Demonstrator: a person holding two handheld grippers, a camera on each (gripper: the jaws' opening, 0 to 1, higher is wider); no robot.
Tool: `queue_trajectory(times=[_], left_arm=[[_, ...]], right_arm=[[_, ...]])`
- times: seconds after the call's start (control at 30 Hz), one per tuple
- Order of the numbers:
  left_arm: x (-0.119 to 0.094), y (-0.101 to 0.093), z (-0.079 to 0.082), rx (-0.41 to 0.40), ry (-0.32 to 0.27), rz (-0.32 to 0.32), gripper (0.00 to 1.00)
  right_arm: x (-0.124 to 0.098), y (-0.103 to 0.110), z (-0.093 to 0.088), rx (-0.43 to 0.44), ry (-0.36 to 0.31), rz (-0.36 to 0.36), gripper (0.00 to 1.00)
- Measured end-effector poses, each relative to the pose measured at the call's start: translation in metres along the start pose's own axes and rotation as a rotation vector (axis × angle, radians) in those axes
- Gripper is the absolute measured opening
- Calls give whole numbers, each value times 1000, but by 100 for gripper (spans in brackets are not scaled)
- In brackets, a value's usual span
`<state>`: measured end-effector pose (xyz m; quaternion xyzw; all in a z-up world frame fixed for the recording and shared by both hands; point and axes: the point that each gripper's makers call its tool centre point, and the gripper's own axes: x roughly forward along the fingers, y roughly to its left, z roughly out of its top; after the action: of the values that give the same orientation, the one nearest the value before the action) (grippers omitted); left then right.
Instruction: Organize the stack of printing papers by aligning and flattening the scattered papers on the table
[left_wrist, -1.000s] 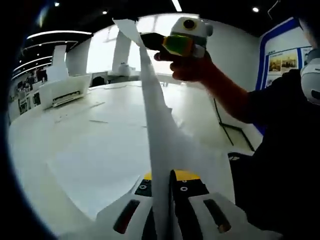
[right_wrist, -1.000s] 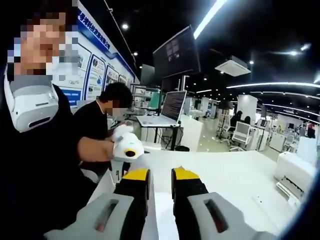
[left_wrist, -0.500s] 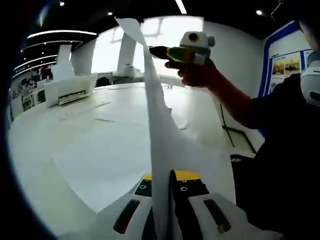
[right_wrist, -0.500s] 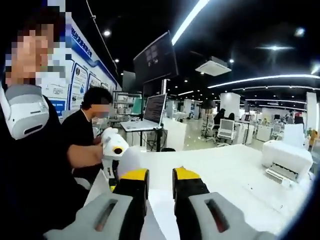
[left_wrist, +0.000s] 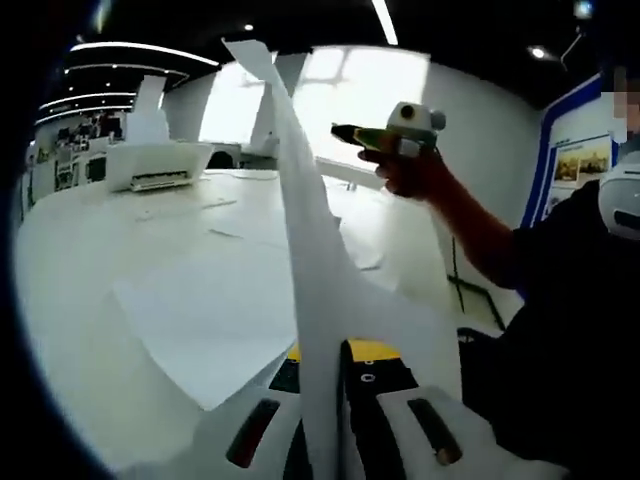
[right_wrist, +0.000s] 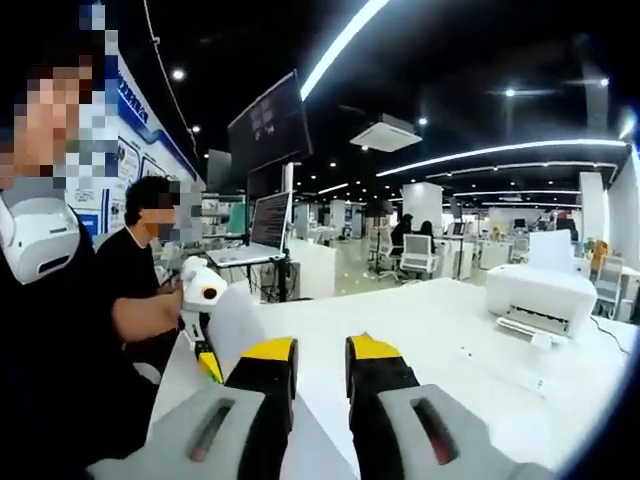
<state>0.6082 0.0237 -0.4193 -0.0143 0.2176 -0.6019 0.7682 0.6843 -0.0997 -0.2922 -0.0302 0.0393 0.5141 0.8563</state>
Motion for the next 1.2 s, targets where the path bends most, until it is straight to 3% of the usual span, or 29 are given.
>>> queue_trajectory(times=[0.33,1.2], left_arm=[[0,-1,0,-28,-13,16,6],[-19,28,0,-64,-18,61,6]], right_arm=[[-16,-14,-6,25,-18,-64,15],[-40,-37,-45,68,25,-206,23]])
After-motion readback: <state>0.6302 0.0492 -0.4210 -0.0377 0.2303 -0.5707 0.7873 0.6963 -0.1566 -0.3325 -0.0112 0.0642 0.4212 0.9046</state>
